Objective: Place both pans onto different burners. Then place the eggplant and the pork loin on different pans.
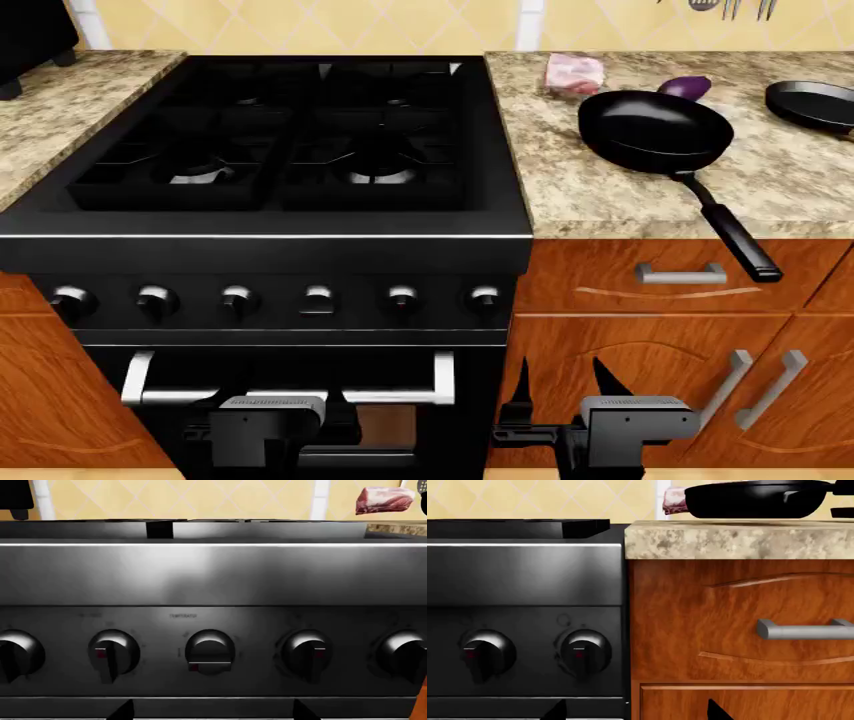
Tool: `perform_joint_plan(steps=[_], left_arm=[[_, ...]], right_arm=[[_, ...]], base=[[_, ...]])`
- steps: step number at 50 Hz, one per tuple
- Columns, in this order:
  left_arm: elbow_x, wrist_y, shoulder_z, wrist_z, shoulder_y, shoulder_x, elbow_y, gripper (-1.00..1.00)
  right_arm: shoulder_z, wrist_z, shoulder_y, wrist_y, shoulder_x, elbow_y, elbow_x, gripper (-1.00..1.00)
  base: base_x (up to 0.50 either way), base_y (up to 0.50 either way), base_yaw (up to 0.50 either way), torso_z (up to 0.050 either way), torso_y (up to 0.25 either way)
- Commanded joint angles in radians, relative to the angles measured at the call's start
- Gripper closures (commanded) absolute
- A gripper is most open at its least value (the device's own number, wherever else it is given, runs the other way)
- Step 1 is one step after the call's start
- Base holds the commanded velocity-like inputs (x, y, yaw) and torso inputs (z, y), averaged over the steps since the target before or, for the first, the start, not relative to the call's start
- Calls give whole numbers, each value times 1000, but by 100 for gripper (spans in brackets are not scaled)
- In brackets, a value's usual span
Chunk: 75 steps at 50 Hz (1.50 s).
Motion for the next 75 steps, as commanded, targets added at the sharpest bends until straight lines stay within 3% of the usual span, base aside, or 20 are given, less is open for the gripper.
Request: perform_joint_plan(steps=[1, 12, 41, 75], left_arm=[[-18, 6, 20, -17, 5, -15, 8, -100], [-63, 42, 61, -49, 11, -44, -5, -100], [-113, 29, 113, -79, 3, -86, -27, -100], [-152, 33, 157, -111, 5, -118, -22, -100]], right_arm=[[-20, 27, -1, 0, 16, 0, 5, -100], [-62, 87, -4, 11, 48, 7, 6, -100], [-107, 106, -5, -26, 86, 27, 73, -100], [-146, 134, -2, -31, 118, 35, 122, -100]], base=[[0, 0, 0, 0, 0], [0, 0, 0, 0, 0], [0, 0, 0, 50, 10], [0, -78, 0, 19, 9]])
